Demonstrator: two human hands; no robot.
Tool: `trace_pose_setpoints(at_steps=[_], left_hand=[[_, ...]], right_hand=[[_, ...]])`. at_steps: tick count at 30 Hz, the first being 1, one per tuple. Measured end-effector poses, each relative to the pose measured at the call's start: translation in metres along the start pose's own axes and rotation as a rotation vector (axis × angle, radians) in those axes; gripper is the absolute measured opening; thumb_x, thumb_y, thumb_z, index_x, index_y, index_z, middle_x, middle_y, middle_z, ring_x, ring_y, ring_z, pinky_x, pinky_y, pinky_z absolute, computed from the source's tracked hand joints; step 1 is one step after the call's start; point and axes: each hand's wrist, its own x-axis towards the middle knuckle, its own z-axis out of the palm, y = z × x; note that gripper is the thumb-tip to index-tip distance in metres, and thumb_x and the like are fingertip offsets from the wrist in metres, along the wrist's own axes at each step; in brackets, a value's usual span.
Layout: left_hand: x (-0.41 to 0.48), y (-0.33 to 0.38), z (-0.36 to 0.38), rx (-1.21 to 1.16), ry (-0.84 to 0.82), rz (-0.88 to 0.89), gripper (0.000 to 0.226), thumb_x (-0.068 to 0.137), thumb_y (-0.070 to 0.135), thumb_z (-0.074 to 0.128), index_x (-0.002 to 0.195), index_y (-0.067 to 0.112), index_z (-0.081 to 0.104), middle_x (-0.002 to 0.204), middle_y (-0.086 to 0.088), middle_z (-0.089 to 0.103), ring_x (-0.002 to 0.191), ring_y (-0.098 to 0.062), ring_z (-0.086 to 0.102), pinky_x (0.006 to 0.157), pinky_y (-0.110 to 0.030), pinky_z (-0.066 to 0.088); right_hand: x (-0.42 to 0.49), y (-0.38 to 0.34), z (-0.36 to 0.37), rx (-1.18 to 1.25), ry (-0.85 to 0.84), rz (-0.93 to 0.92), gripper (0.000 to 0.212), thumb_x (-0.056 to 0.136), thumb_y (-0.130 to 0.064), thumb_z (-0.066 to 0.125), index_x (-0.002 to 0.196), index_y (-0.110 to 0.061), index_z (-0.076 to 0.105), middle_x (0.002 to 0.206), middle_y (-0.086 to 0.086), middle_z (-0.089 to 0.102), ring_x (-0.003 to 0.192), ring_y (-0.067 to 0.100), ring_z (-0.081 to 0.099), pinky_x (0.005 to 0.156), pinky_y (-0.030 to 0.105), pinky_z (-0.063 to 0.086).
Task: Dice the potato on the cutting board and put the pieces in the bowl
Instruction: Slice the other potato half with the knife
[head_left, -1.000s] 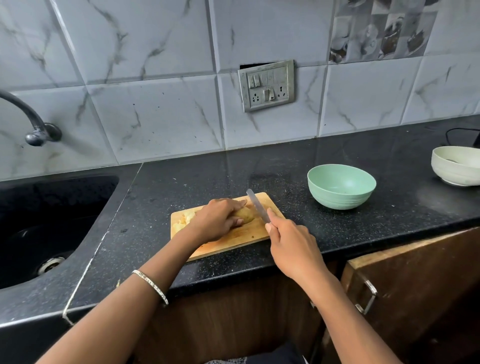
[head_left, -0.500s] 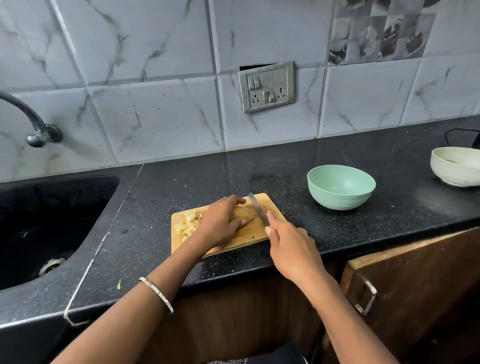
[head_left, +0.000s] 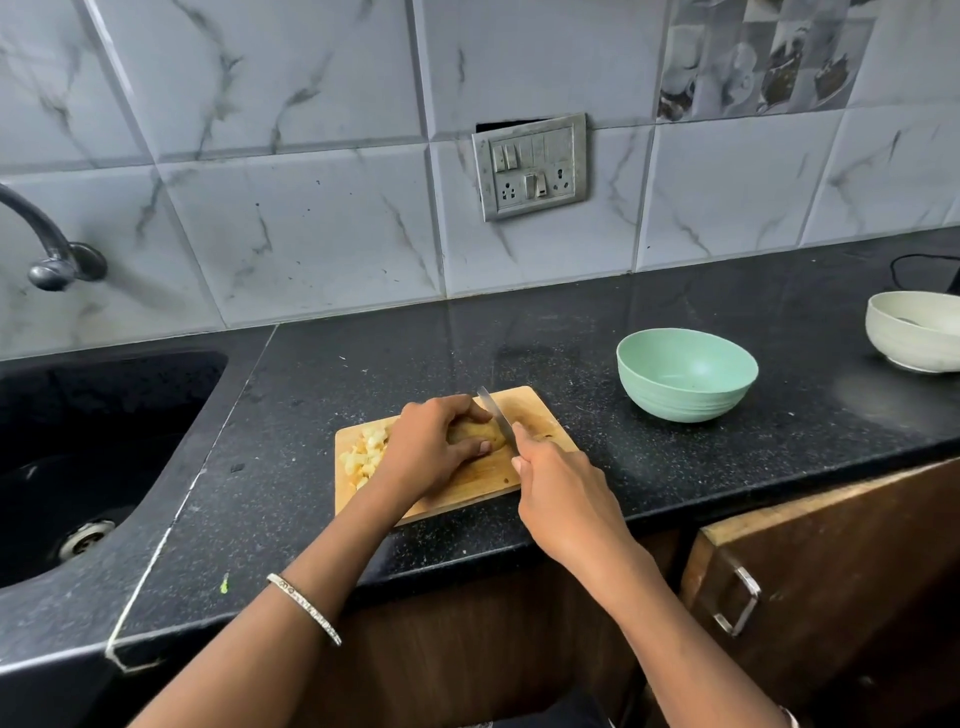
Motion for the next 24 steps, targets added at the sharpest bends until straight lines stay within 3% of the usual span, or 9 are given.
trace_pose_setpoints(at_steps=[6,14,24], left_hand=[[0.001,-0.003,0.004,0.006,0.021,-0.007,0.028,0.077,0.036,0.08,0.102,0.033,0.071,0.09,0.012,0.072,0.087,-0.014,0.065,0.082,-0.033,0.051],[0.001,0.001,0.004,0.011,0.016,-0.033,0.028,0.076,0.035,0.08,0.102,0.033,0.07,0.096,0.01,0.073,0.095,-0.018,0.065,0.083,-0.037,0.053],[-0.004,0.003,0.0,-0.008,0.02,-0.032,0.029,0.077,0.034,0.081,0.103,0.03,0.071,0.099,0.01,0.072,0.095,-0.016,0.065,0.082,-0.033,0.051]], right_hand=[[0.012,-0.006,0.002,-0.077,0.021,0.006,0.055,0.106,-0.022,0.046,0.158,-0.031,0.029,0.133,0.008,0.059,0.119,0.032,0.059,0.088,0.041,0.05],[0.005,-0.007,0.003,-0.138,0.008,-0.001,0.061,0.105,-0.021,0.048,0.16,-0.031,0.022,0.134,0.01,0.056,0.119,0.033,0.057,0.087,0.041,0.049],[-0.009,-0.005,0.001,-0.134,-0.006,0.006,0.059,0.105,-0.022,0.045,0.159,-0.034,0.024,0.131,0.009,0.059,0.118,0.033,0.058,0.085,0.039,0.047]])
